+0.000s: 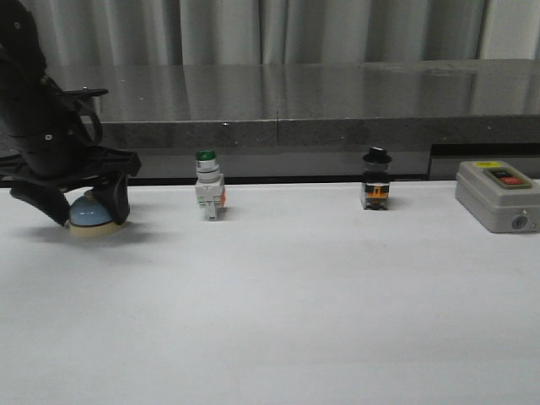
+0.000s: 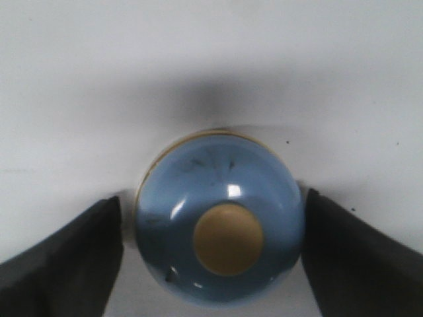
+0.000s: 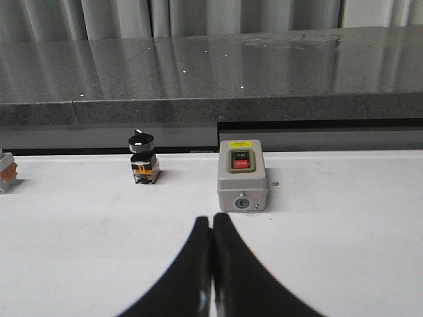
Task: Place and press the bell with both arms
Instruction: 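Lower the left gripper over the blue bell and close on it, then lift the blue bell with the left gripper toward the table center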
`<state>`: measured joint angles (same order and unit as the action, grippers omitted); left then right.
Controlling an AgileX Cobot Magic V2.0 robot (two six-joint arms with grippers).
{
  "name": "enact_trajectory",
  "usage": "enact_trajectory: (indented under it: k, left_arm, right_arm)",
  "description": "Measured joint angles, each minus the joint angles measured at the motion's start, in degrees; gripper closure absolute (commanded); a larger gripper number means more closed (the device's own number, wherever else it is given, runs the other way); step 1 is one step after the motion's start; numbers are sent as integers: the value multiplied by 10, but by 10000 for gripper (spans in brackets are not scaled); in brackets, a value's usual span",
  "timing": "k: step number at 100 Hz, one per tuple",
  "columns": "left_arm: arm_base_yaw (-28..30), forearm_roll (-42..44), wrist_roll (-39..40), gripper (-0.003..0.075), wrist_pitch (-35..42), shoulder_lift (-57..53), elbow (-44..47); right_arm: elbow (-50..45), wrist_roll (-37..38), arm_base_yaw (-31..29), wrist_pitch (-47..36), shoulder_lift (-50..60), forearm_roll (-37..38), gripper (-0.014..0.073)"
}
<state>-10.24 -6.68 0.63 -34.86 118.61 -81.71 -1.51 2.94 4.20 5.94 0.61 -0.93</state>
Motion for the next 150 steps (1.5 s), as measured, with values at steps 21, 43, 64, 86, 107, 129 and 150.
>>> enact_trajectory:
  k: [21,43,64,86,107,129,150]
  left_arm:
    - [0,0,0,513,0,0,-1]
    - [-2,0,-6,513,-18,-19,-1]
    - [-25,0,-6,513,-35,-112,-1]
    - [-91,0,-23,513,-37,-196,-1]
    - [-175,-2,-27,513,-36,-178,-1]
    - [-250,-9,-29,513,4,-125,-1]
    - [-281,-10,-30,513,36,-69,-1]
  right_arm:
    - [0,0,0,0,0,0,654]
    - [0,0,0,0,0,0,654]
    - [0,0,0,0,0,0,654]
    - [0,0,0,0,0,0,654]
    - [0,0,0,0,0,0,654]
    - [0,0,0,0,0,0,654]
    - [0,0,0,0,0,0,654]
